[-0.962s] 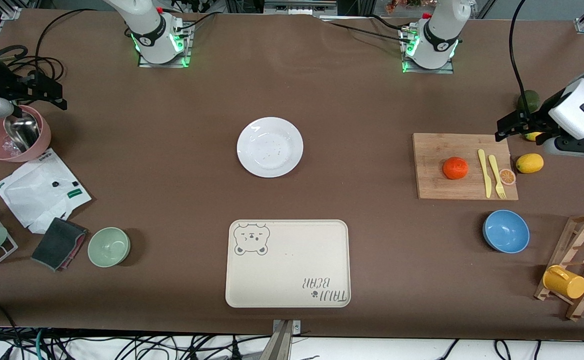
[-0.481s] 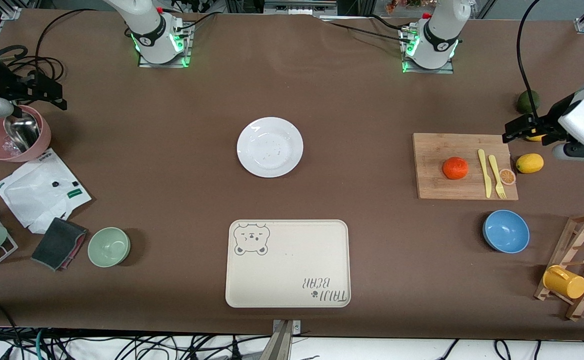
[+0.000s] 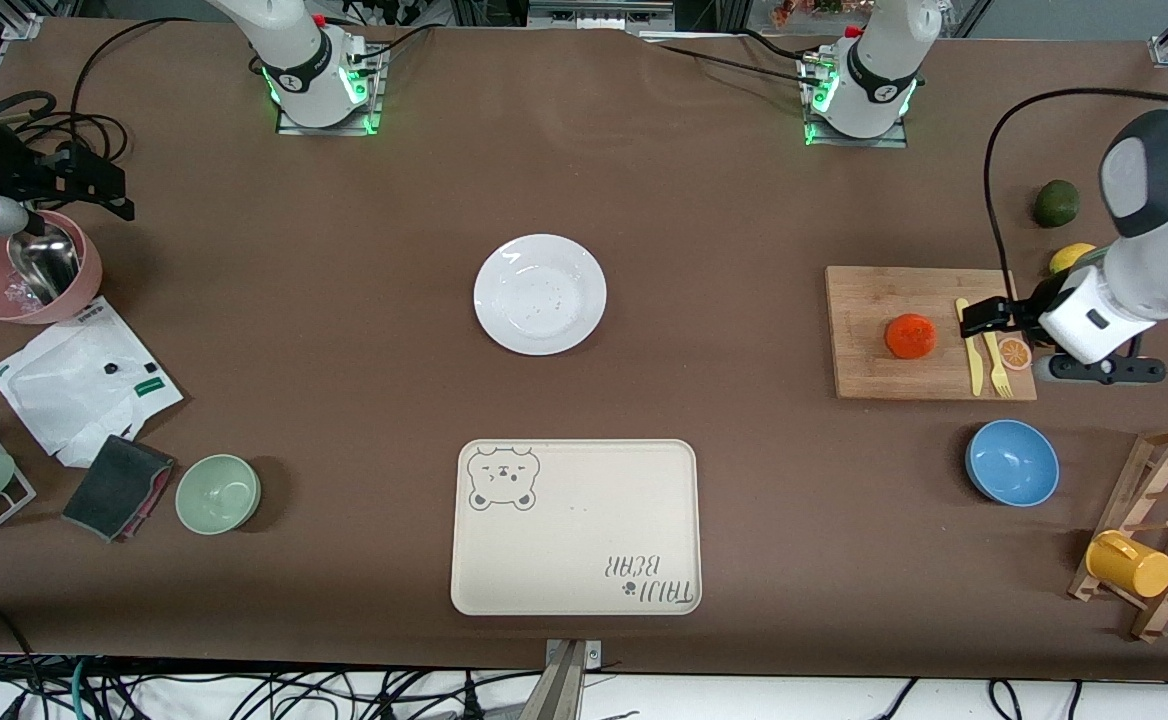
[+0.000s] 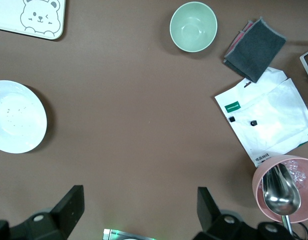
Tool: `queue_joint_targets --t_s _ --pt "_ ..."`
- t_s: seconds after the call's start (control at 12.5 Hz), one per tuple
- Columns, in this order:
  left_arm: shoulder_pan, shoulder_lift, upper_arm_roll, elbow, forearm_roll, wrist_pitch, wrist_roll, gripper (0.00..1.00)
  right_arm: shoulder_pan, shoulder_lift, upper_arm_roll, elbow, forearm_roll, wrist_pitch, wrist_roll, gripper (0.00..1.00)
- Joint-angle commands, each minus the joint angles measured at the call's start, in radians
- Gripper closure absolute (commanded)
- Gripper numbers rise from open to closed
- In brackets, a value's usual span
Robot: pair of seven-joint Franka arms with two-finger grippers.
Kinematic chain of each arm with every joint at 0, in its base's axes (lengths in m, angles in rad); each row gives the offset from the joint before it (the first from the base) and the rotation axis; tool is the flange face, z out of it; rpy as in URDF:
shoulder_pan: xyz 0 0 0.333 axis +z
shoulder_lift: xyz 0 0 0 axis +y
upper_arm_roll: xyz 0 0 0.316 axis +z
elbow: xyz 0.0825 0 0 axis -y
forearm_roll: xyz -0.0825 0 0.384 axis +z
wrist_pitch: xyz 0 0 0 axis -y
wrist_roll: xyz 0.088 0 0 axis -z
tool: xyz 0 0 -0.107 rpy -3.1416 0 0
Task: Place orange and plate with both arms
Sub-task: 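Lower the left gripper over the orange on the cutting board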
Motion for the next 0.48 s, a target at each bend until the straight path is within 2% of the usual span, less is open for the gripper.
queue_joint_targets --t_s 0.0,0.16,0.24,0.4 --pt "0.005 -0.024 -0.001 -0.137 0.017 0.133 0.014 0.0 -0.001 -0.016 -0.001 -0.018 0.012 0.012 -0.014 0.0" --pt "0.005 -0.018 -0.003 -0.244 0.017 0.267 0.02 0.0 -0.003 -0.016 -0.001 -0.018 0.012 0.01 -0.014 0.0" --pt "0.005 -0.015 -0.003 -0.286 0.017 0.293 0.019 0.0 -0.003 -0.014 -0.001 -0.018 0.012 0.01 -0.014 0.0" --pt "0.004 0.007 -0.003 -0.303 0.02 0.332 0.019 0.0 -0.001 -0.014 -0.001 -0.018 0.012 0.01 -0.014 0.0"
